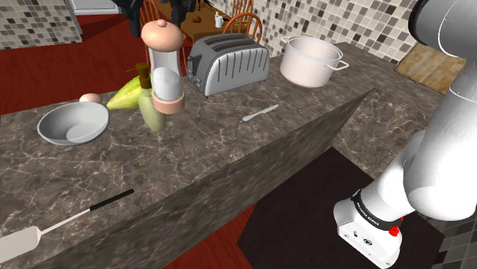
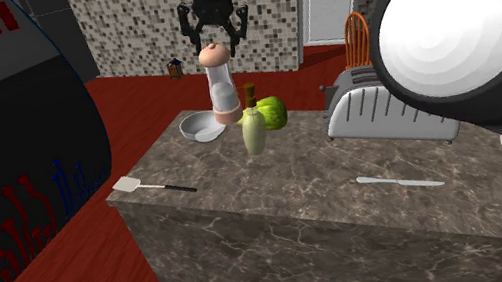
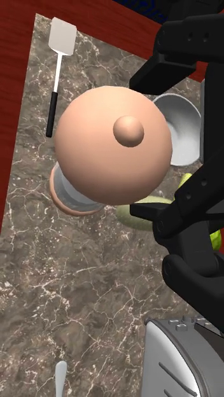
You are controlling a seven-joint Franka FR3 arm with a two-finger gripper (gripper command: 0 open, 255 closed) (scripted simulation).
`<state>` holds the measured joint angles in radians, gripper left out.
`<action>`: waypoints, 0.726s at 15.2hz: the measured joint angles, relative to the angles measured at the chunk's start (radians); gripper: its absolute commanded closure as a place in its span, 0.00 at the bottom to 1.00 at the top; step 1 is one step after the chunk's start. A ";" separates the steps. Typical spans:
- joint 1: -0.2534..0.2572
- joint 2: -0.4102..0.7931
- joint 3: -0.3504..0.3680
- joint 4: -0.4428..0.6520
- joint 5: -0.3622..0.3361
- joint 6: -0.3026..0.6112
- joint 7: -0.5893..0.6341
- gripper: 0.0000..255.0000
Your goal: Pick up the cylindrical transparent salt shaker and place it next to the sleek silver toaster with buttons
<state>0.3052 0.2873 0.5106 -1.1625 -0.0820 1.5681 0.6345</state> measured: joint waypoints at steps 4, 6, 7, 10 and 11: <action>0.027 0.045 0.001 0.124 -0.025 -0.082 0.009 1.00; 0.003 0.039 -0.006 0.124 -0.016 -0.089 -0.019 1.00; -0.019 0.024 -0.011 0.105 -0.004 -0.085 -0.039 1.00; -0.085 -0.009 -0.030 0.073 0.028 -0.086 -0.112 1.00; -0.099 -0.012 -0.035 0.068 0.033 -0.083 -0.130 1.00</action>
<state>0.2063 0.2749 0.4753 -1.0949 -0.0490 1.4847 0.5043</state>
